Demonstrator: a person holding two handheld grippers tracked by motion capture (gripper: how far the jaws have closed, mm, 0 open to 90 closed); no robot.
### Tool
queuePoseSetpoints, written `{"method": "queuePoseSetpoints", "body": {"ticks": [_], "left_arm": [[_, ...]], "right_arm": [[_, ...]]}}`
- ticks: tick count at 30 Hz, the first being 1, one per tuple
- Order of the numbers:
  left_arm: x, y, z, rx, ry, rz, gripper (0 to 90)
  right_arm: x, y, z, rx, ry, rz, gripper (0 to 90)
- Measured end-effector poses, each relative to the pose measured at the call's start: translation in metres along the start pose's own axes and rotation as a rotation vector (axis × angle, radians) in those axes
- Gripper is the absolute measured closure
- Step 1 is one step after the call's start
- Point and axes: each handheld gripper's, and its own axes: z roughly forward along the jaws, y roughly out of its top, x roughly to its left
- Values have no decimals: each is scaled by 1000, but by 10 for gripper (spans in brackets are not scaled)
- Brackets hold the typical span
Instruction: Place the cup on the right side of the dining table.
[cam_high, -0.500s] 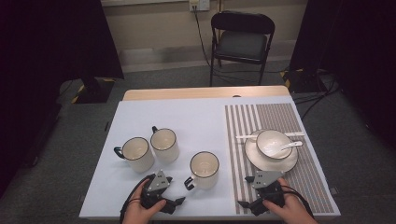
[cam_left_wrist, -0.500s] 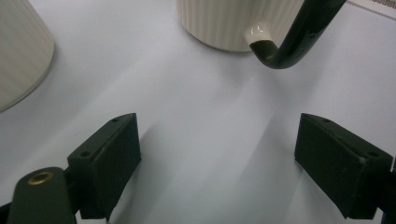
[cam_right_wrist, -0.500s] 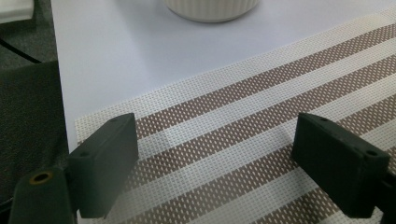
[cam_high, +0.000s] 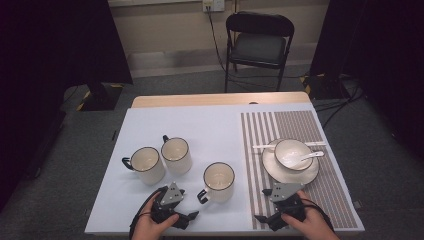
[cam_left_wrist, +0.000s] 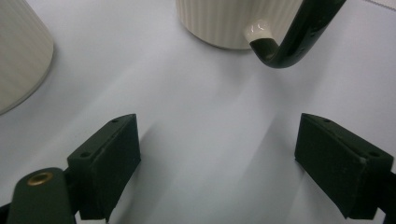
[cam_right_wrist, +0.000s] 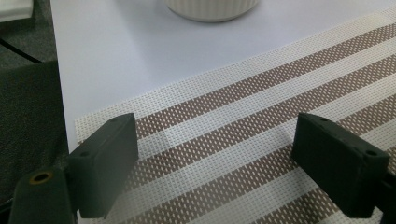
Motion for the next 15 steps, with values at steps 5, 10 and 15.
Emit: {"method": "queuePoseSetpoints", "body": {"ticks": [5, 10, 15], "left_arm": [[-3, 5, 2, 0, -20, 26, 163], [-5, 9, 0, -20, -37, 20, 162], [-4, 13, 2, -14, -53, 16, 161]], "right_arm": [[0, 2, 0, 14, -2, 5, 136], [-1, 5, -2, 55, 2, 5, 138], [-5, 5, -5, 54, 16, 34, 137]]}}
